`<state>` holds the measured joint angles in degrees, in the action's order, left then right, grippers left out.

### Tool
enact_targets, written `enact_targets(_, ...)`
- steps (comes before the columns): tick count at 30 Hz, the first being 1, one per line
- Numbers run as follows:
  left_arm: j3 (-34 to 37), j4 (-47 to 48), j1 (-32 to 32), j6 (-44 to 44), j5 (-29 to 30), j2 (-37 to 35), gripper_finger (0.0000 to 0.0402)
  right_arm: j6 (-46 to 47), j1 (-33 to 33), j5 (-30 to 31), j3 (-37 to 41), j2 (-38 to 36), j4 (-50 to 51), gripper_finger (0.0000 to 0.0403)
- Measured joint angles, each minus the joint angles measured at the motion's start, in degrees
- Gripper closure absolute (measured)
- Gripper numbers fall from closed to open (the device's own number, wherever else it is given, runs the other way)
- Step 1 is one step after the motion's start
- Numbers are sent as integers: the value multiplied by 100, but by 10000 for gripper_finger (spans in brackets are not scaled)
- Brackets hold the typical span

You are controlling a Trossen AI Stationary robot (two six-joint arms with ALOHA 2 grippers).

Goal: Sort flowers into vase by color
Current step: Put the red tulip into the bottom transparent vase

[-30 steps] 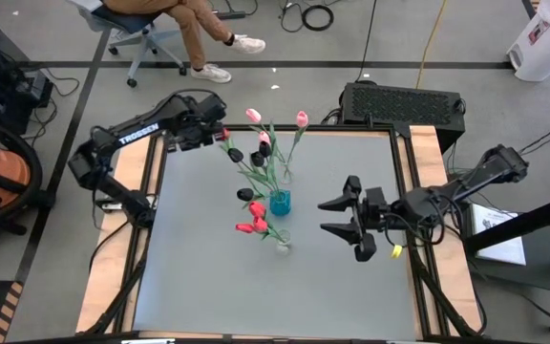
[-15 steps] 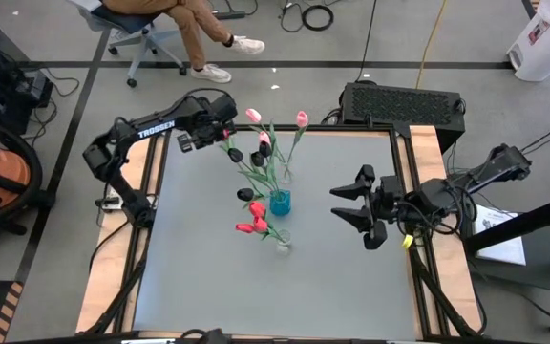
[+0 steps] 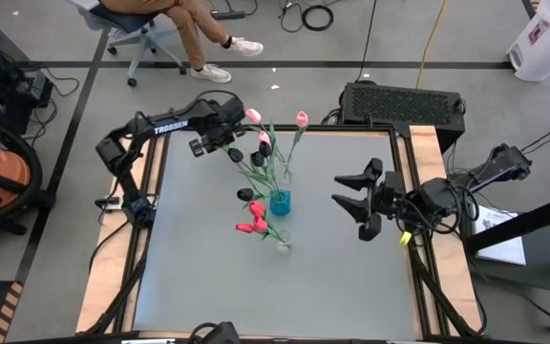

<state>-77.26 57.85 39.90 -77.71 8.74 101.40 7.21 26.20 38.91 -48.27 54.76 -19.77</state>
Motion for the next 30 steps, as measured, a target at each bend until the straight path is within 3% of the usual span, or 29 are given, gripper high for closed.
enact_targets(9,0,-680,37,-5,-291,356,249,-86,-2,195,0,0,-5,184)
enact_targets(30,0,-943,101,1,-460,820,249,263,-2,204,0,2,-11,184)
